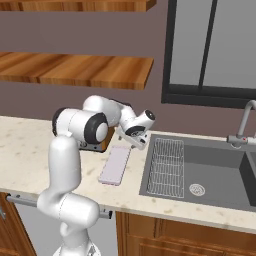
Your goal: The ice cube tray has been filled with water. Take the tray and place it in the freezer to make ice. Close the freezer door after placing the tray.
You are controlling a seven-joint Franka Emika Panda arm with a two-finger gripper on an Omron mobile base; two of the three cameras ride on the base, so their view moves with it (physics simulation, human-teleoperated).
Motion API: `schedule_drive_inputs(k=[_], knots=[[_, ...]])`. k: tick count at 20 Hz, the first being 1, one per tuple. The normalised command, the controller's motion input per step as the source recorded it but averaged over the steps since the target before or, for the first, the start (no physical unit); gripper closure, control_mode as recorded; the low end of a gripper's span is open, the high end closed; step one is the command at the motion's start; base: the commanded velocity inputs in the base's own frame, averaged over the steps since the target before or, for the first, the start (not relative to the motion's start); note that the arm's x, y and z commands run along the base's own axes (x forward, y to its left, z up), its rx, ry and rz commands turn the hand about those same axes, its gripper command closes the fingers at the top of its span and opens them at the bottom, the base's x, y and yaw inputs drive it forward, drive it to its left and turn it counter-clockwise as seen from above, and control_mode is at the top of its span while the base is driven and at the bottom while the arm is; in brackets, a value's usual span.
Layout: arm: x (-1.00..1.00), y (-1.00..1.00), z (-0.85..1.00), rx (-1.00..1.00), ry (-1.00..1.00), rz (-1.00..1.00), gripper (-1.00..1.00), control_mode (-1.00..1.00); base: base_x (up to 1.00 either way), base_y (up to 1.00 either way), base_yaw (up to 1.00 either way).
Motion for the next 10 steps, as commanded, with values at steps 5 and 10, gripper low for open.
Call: schedule_drive_inputs(k=[5, 10], knots=[[-0.56, 0.18, -0.33, 0.0, 0.0, 0.11, -1.0, -1.0, 0.0, 0.0, 0.0], [-0.74, 0.08, -0.34, 0.0, 0.0, 0.12, -1.0, -1.0, 0.0, 0.0, 0.0]])
